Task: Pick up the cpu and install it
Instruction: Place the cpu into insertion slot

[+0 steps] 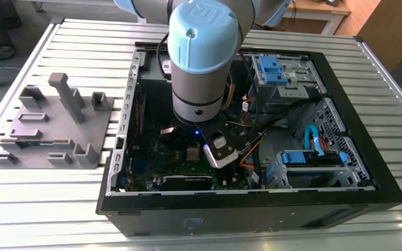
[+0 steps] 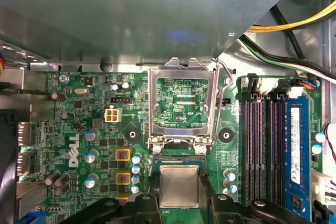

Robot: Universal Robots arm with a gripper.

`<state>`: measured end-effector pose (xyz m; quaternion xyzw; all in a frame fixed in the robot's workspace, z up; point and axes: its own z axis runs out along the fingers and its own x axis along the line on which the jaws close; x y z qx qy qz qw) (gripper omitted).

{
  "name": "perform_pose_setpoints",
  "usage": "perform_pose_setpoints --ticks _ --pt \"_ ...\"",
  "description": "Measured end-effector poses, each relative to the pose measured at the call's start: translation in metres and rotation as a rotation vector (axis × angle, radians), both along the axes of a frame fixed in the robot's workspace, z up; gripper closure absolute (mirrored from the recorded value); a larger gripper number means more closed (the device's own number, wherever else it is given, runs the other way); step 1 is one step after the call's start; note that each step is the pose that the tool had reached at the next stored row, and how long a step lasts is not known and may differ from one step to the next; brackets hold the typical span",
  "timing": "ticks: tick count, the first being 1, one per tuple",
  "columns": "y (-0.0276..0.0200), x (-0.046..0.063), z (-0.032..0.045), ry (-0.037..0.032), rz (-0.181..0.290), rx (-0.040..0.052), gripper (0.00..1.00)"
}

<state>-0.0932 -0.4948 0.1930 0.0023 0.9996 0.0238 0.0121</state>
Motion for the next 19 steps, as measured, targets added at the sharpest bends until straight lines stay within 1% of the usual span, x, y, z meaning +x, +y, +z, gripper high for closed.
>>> perform_pose_setpoints --ticks 6,19 --pt "-0.0002 -0.0001 -0.0025 0.0003 0.000 -0.0006 0.62" --pt "0.0000 0.0001 -0.0033 -0.0005 0.000 0.0005 0.60"
